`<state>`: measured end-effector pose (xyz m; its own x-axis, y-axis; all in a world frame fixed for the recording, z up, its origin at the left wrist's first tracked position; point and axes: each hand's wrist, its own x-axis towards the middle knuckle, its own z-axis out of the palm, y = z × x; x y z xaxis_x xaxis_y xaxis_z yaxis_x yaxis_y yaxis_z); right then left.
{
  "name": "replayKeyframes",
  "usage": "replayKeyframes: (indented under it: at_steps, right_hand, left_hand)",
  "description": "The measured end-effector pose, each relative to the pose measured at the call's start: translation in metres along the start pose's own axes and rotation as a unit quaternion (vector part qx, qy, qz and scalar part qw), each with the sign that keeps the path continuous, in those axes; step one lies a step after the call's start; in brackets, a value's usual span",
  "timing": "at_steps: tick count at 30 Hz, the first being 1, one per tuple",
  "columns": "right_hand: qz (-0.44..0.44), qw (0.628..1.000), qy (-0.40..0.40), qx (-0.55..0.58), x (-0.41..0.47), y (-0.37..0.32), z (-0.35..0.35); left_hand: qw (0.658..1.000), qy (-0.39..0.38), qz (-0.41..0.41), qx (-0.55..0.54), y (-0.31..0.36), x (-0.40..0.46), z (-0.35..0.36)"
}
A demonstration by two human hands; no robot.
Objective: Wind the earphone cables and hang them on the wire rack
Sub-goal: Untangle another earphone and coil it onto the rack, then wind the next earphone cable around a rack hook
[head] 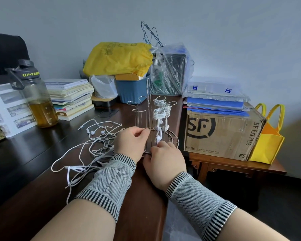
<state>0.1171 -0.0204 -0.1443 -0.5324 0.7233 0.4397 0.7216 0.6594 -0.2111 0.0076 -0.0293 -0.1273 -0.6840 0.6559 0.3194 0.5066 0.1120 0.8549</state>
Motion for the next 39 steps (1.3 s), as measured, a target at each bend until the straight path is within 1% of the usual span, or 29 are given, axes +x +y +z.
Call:
replayKeyframes:
  at_steps: [2, 4, 6, 9, 12, 16, 18, 21, 23, 26, 29, 33, 39]
  right_hand:
    - [0.001, 1.0, -0.02, 0.004, 0.0001, 0.001, -0.0047]
    - [0.01, 0.999, -0.03, 0.004, -0.0008, 0.0003, -0.0075]
    - [0.025, 0.999, -0.044, 0.006, -0.0006, 0.0008, -0.007]
    - [0.047, 0.996, -0.069, 0.019, 0.0009, 0.0018, -0.005]
    - [0.066, 0.993, -0.094, 0.024, 0.002, 0.003, -0.0037]
    - [0.099, 0.985, -0.139, 0.009, 0.0018, 0.0033, -0.0036]
    - [0.111, 0.984, -0.139, 0.004, 0.0016, 0.0031, -0.0041]
    - [0.076, 0.992, -0.097, -0.016, -0.0002, 0.0002, -0.0066]
    - [0.046, 0.994, -0.09, -0.03, -0.0006, -0.0024, -0.0085]
    - [0.051, 0.99, -0.128, -0.034, 0.0008, -0.0028, -0.0104]
    - [0.05, 0.987, -0.149, -0.043, 0.0029, -0.0023, -0.01]
    - [0.061, 0.983, -0.164, -0.047, 0.0043, -0.0024, -0.0076]
    - [0.085, 0.982, -0.167, -0.031, 0.005, -0.002, -0.0052]
  left_hand:
    - [0.998, 0.028, -0.017, 0.06, -0.0004, 0.0015, -0.0035]
    - [0.992, 0.037, -0.032, 0.113, -0.0018, 0.0023, -0.007]
    - [0.986, 0.015, -0.031, 0.166, -0.003, 0.0013, -0.0094]
    - [0.961, -0.041, -0.004, 0.275, -0.0009, -0.004, -0.0073]
    - [0.946, -0.068, 0.0, 0.318, -0.0005, -0.004, -0.0045]
    - [0.94, -0.087, 0.006, 0.329, -0.0023, -0.001, -0.0029]
    - [0.944, -0.093, 0.001, 0.317, -0.002, -0.0007, -0.0028]
    - [0.952, -0.082, 0.006, 0.293, 0.0008, -0.002, -0.0059]
    - [0.952, -0.062, 0.013, 0.3, 0.0032, -0.004, -0.009]
    - [0.936, -0.07, 0.001, 0.344, 0.0043, -0.006, -0.009]
    - [0.923, -0.083, -0.023, 0.375, 0.0042, -0.0054, -0.008]
    - [0.926, -0.101, -0.031, 0.363, 0.0003, -0.0028, -0.0086]
    - [0.938, -0.141, -0.037, 0.313, 0.0046, -0.0063, -0.0092]
